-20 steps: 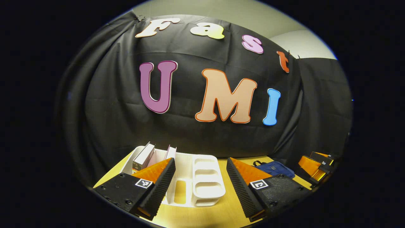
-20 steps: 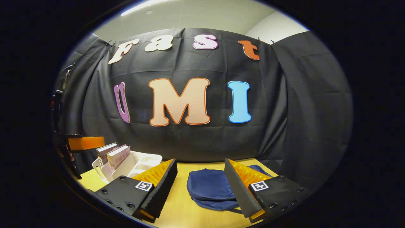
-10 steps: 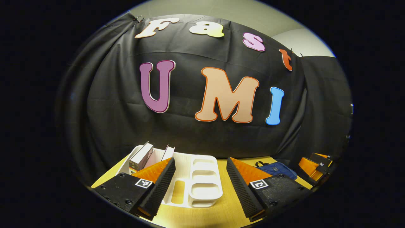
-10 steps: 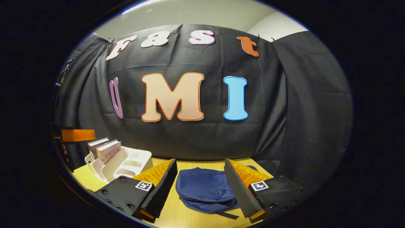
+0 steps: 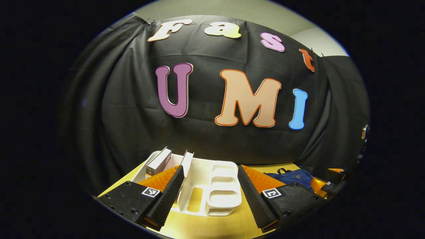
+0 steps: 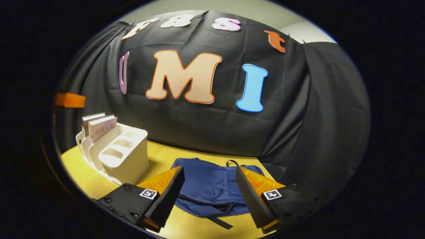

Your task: Open the schoolbag, grab two books from the bookshelf and put them into the schoolbag.

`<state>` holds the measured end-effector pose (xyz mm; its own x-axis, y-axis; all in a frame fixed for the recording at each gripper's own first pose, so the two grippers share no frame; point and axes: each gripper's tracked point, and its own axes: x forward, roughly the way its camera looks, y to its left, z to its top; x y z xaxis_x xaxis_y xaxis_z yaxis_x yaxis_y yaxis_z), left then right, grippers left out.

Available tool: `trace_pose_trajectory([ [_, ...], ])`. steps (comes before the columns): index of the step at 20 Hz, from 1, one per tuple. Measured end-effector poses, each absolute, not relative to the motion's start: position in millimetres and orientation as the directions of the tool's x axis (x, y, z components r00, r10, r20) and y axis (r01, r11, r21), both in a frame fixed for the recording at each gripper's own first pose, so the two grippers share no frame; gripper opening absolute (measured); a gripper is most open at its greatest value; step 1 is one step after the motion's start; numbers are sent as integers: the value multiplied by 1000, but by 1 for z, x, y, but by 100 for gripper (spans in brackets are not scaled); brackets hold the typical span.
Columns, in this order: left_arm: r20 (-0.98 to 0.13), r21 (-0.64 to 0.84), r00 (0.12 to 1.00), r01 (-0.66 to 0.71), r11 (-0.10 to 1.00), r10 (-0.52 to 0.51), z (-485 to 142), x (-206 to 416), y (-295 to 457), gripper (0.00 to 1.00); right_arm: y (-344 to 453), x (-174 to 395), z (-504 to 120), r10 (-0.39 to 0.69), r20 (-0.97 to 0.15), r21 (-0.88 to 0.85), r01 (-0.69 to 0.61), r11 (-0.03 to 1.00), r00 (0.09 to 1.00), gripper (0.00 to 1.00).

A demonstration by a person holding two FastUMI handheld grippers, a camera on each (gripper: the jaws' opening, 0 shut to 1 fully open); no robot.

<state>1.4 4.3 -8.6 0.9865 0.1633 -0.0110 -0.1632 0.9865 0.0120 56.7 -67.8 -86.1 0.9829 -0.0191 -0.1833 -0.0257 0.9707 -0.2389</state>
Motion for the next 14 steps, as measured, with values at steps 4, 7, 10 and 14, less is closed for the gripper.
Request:
trace_pose_trajectory([
  [4, -15, 13, 977, -212, 977, 213, -10, -7, 16, 95, -75, 64, -110, -52, -198, -360, -23, 933, 979, 94],
  [7, -25, 20, 968, -248, 969, 248, -11, -13, 25, 95, -77, 64, -127, -72, -190, -494, -32, 869, 979, 98],
  [10, -22, 39, 961, -275, 961, 276, -10, -23, 32, 95, -70, 67, -142, -56, -196, -601, -75, 796, 979, 98],
  [14, -34, 47, 946, -320, 946, 322, -13, -33, 46, 95, -56, 74, -170, -35, -226, -707, -139, 693, 974, 99],
])
